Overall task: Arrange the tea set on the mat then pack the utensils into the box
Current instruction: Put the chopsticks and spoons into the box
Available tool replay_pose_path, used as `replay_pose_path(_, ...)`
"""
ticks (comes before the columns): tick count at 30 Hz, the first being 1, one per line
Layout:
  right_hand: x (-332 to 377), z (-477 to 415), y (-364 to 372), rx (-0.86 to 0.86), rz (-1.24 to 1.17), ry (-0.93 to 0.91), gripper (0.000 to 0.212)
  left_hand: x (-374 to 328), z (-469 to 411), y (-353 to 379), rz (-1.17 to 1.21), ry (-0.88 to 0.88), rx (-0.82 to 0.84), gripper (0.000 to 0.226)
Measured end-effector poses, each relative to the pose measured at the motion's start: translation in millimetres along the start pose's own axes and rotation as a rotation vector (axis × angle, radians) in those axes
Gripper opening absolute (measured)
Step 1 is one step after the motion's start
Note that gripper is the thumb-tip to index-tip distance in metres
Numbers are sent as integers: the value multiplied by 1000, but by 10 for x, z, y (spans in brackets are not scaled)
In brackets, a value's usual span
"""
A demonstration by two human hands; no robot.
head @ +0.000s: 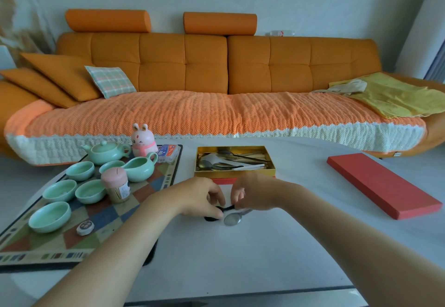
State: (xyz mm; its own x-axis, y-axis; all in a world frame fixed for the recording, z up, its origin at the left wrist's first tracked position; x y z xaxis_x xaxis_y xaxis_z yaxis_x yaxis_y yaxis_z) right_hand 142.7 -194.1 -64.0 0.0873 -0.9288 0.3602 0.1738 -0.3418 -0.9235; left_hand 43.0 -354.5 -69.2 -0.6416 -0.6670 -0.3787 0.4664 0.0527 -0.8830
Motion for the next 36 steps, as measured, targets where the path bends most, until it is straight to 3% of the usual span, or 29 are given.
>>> replay_pose_path(7,-26,-28,9,-100,-32,-16,10,63,-97,-40,142,11,-67,11)
replay_pose_path(11,-88,-95,-74,-323,-57,-51,28,103,-220,-117,487,30,-231,13)
replay_pose_path(16,-251,-206,-195,-563,-186,-29,28,49,-445,-173,739,36,-446,11)
replay_pose_path(22,-587,-336,-331,-706,-152,212,32,-58,-630,-136,322,59,-683,38)
replay_pose_path(29,-759,-497,-267,-575,-34,244,31,24,-851,-5,27,125,-517,44)
replay_pose_path(36,-710,-539,-290,-503,30,163,38,48,-887,4,-115,135,-508,50)
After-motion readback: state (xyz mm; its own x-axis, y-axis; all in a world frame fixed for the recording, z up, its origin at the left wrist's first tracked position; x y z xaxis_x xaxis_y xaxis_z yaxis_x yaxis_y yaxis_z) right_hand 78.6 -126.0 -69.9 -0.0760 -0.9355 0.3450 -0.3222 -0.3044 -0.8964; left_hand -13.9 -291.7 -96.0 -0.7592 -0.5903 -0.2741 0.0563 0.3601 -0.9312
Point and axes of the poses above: each hand's wrist, its own z-axis away from the middle knuckle, its own y-axis out of the palm, x = y × z, the point moved 1 cm from there along -z, towards the middle knuckle, and after that the axes turned 12 degrees about -y, right-handed, at the moved point
